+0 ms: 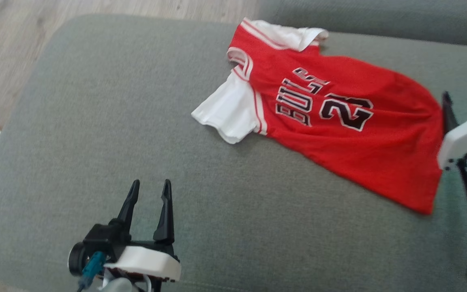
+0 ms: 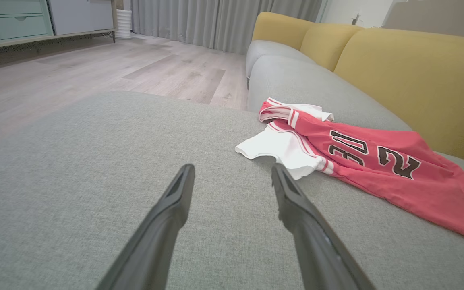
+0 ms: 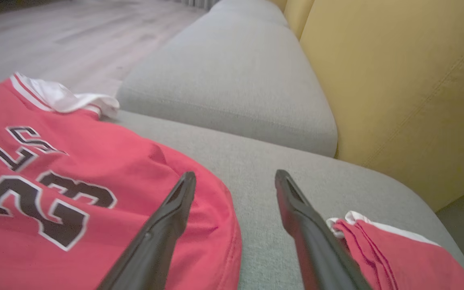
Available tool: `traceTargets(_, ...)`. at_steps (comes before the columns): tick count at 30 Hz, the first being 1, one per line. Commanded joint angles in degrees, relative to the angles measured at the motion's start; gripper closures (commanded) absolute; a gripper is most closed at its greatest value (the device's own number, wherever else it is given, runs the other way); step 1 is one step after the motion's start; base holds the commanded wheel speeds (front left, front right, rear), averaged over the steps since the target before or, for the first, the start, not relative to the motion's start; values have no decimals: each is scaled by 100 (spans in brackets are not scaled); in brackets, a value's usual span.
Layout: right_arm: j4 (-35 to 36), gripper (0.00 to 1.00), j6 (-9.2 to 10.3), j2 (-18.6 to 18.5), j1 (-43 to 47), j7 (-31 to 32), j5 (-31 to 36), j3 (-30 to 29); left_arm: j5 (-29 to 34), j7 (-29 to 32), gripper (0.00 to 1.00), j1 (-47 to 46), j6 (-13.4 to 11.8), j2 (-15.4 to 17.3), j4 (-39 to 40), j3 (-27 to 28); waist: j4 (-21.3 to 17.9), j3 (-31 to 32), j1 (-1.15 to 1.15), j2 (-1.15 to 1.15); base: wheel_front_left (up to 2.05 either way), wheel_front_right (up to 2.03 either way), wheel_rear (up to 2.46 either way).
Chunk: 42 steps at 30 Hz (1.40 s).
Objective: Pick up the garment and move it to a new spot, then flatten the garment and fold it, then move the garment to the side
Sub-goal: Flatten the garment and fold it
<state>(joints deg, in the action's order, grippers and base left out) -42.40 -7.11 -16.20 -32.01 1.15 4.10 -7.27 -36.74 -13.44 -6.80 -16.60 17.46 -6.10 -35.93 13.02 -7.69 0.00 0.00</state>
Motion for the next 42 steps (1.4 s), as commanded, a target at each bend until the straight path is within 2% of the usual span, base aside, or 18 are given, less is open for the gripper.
traceTargets(1, 295, 0, -37, 67, 26, -151, 6, 85, 38, -67, 0, -224, 3, 72, 95, 171, -134, 175, 0, 0, 0, 0, 0)
traceTargets(8, 1213, 0, -37, 867, 963, -609, -57, 40, -63, -40, 0, -104, -9, 166, -94, 240, -434, 662, 0, 0, 0, 0, 0)
traceTargets(14, 2166, 0, -37, 1256, 2048, -674, -98, 262, -158, -41, 0, 113, -6, 217, -143, 258, -600, 979, 0, 0, 0, 0, 0)
traceTargets(17, 2634, 0, -37, 1318, 2571, -640, -215, 407, -205, -53, 0, 229, -16, 206, -136, 269, -656, 1084, 0, 0, 0, 0, 0)
traceTargets(20, 3010, 0, -37, 1328, 3037, -549, -608, 658, -241, -64, 0, 367, -23, 200, -123, 268, -704, 1166, 0, 0, 0, 0, 0)
traceTargets(26, 3576, 0, -37, 1331, 3621, -476, -1078, 877, -280, -79, 0, 553, -35, 248, -96, 287, -754, 1227, 0, 0, 0, 0, 0)
traceTargets(42, 3728, 0, -37, 1332, 3899, -443, -1207, 901, -280, -36, 0, 609, -103, 336, -108, 254, -659, 1269, 0, 0, 0, 0, 0)
